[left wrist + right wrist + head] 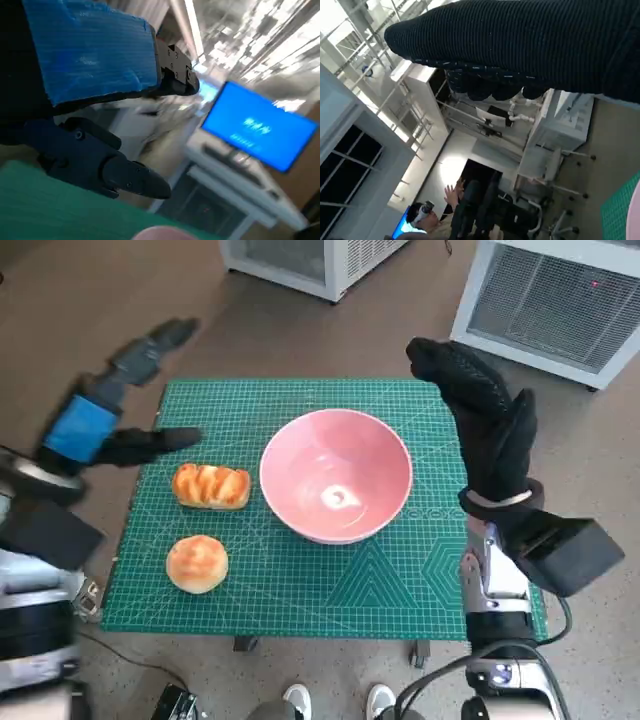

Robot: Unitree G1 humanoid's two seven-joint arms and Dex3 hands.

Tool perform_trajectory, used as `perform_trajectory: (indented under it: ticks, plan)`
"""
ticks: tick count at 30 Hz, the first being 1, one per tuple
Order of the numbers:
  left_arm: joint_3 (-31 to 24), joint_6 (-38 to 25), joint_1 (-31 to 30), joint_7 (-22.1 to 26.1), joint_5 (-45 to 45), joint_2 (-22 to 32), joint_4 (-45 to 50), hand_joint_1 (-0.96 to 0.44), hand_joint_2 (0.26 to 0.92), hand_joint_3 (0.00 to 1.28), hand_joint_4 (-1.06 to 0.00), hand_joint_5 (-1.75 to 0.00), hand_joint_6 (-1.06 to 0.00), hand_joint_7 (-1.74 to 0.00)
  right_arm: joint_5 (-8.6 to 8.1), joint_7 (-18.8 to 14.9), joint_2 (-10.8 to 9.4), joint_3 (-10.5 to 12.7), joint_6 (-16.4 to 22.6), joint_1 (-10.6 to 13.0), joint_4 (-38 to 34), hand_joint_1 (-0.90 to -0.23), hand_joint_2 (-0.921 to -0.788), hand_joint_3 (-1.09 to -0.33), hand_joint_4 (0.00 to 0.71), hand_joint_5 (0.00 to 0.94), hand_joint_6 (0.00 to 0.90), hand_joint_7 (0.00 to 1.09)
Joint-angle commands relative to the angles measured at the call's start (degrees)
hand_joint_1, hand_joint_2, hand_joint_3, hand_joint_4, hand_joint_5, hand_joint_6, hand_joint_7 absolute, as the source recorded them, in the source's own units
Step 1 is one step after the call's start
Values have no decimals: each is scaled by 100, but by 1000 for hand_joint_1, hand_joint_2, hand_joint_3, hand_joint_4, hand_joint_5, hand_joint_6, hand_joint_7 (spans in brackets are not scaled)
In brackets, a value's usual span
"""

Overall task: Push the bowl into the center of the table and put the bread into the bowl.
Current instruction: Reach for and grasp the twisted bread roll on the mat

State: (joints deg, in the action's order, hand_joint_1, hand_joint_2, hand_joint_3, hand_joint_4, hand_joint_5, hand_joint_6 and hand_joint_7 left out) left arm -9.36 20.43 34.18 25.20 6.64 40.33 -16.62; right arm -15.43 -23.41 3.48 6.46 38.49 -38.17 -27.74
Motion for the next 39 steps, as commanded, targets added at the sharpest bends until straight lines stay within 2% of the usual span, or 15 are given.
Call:
perform_trajectory:
  ticks: [1,8,17,24,39]
  plan:
    - [275,-649,33,572,10,328,241,-107,782,1,-283,-6,-301,-60,10,55,-64,-15,-100,108,-24,-775,-921,-727,226,0,121,463]
    - [803,-1624,104,902,604,542,548,-15,768,0,-238,-1,-291,-33,40,75,-104,-20,-65,113,-60,-768,-921,-728,236,5,111,467]
    - [1402,-2365,233,868,1201,324,496,86,772,3,-227,0,-298,-18,3,45,-115,2,-40,119,-125,-762,-921,-728,238,5,105,473]
    - [1810,-2706,352,839,1615,173,355,165,780,6,-222,0,-315,-14,-55,9,-102,31,-63,134,-127,-760,-921,-727,243,7,107,478]
    - [2523,-2779,795,854,2198,-162,-701,142,781,6,-215,0,-332,-8,-40,27,-63,65,-67,164,-148,-759,-921,-725,246,6,110,481]
